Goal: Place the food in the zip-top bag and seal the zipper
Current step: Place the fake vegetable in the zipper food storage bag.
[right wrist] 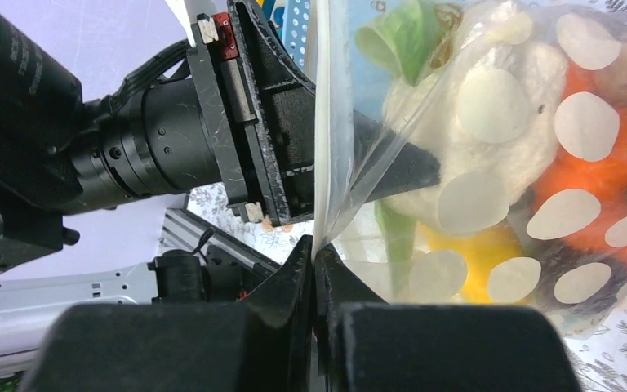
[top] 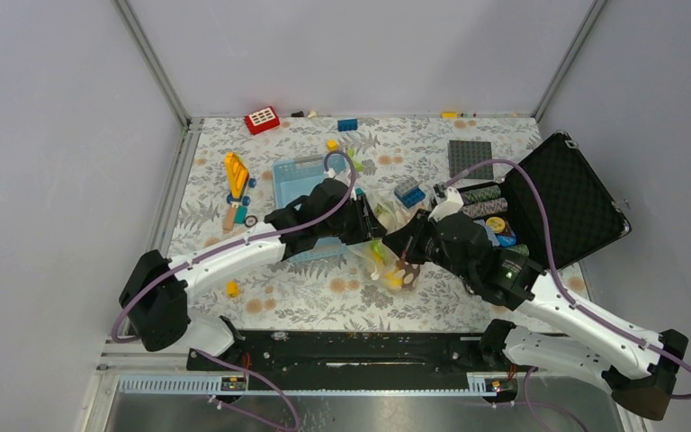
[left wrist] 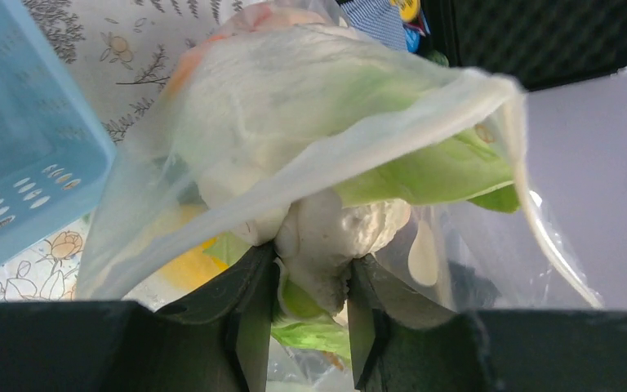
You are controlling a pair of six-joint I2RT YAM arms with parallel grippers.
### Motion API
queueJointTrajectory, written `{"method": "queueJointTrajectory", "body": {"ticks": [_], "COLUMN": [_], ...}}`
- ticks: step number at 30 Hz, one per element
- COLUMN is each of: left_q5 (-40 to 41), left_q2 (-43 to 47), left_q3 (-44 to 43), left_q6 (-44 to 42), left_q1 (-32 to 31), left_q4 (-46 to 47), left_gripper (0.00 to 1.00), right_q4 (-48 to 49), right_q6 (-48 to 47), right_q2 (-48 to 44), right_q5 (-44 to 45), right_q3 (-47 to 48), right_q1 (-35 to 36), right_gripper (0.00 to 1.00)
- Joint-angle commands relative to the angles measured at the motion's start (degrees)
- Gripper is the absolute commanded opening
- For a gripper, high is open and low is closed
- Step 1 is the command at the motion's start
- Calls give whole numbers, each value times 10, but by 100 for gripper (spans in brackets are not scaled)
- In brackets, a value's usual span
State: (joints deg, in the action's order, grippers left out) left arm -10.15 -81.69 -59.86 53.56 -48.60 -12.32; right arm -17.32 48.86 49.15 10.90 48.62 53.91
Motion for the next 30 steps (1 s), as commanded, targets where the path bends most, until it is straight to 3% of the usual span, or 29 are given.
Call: {"method": "queueJointTrajectory", "body": {"ticks": [1,5,10,14,19,23,30], "left_q5": [126,161,168,114,-39,-95,-57], "left_q2": [21,20,33,56,108,146,208], "left_q3": [-15,-32,-19,-9,17,31,64], "left_q6": [74,65,34,-11,-95,-141,-170], "left_q1": [-25,-42,-57,-58,-59,-62,-63], "left_q4": [22,0,-11,-6,59,71,21], "left_gripper": [2,9,34,62,98,99,99], "right_q4": [74,75,78,74,67,66,70], "right_q6": [41,47,61,79,80,95,113], "right_q2": [2,13,-9,-26,-20,-14,-5], "right_q5": [-41,-42,24,78,93,107,114], "right_q3": [-10,-7,-19,-38,-41,-49,-59], "right_q1": [6,7,7,7,7,7,6], "right_gripper": [0,0,0,0,0,0,1]}}
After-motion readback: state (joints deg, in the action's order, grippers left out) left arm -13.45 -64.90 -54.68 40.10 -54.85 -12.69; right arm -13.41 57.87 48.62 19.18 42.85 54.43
